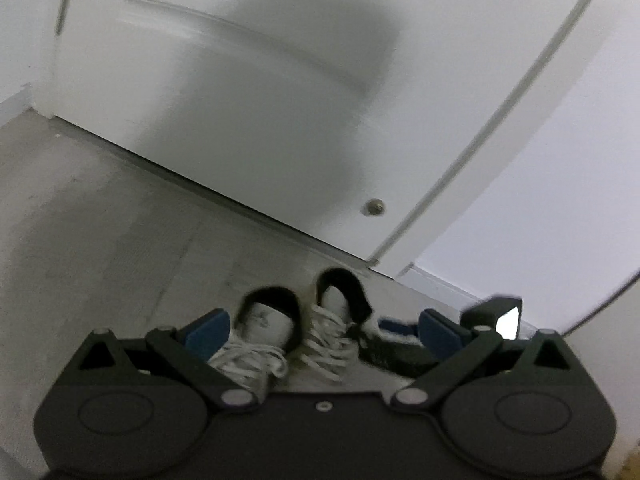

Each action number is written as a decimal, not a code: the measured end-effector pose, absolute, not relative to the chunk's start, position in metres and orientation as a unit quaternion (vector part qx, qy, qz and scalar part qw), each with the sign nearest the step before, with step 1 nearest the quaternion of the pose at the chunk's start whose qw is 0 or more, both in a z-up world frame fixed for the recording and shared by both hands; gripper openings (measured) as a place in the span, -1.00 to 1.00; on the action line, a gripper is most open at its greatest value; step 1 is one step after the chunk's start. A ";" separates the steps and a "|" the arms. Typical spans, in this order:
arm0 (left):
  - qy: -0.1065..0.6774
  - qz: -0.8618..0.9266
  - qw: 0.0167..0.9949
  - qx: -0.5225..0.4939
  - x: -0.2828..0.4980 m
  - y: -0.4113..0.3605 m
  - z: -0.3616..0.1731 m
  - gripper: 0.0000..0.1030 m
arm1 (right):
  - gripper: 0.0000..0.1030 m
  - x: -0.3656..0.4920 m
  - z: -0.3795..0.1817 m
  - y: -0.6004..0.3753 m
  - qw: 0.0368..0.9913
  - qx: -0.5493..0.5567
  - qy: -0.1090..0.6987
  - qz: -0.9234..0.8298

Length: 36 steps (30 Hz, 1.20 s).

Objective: Organize scattered shoes

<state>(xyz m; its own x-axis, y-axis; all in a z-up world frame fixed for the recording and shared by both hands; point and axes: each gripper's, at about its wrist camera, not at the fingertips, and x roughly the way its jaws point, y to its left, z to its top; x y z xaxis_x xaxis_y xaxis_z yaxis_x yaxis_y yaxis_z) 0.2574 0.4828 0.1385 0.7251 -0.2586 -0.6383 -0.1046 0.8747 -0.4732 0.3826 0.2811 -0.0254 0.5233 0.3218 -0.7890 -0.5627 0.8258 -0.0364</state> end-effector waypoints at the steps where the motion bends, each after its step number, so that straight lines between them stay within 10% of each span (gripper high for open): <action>1: 0.371 -0.046 0.895 -0.242 0.257 0.480 0.139 0.98 | -0.01 0.386 -0.019 0.279 0.868 -0.136 0.405 0.252; 25: 0.422 -0.028 0.881 -0.210 0.277 0.483 0.131 0.98 | -0.44 0.384 -0.035 0.294 0.748 -0.038 0.569 0.340; 28: 0.421 -0.027 0.882 -0.208 0.276 0.488 0.130 0.98 | -0.40 0.387 -0.027 0.293 0.755 -0.008 0.566 0.330; 32: 0.426 -0.013 0.878 -0.218 0.271 0.499 0.121 0.98 | 0.20 0.400 -0.007 0.289 0.803 0.069 0.524 0.276; 36: 0.430 0.003 0.875 -0.225 0.265 0.507 0.117 0.98 | 0.22 0.418 -0.020 0.311 0.798 0.082 0.549 0.234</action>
<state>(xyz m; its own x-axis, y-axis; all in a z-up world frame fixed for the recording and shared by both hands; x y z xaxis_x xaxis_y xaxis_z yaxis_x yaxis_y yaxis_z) 0.2652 0.5072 0.1165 0.6306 -0.1879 -0.7530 -0.1984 0.8990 -0.3904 0.4177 0.3108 -0.0202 0.2876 0.4627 -0.8386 -0.2836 0.8775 0.3869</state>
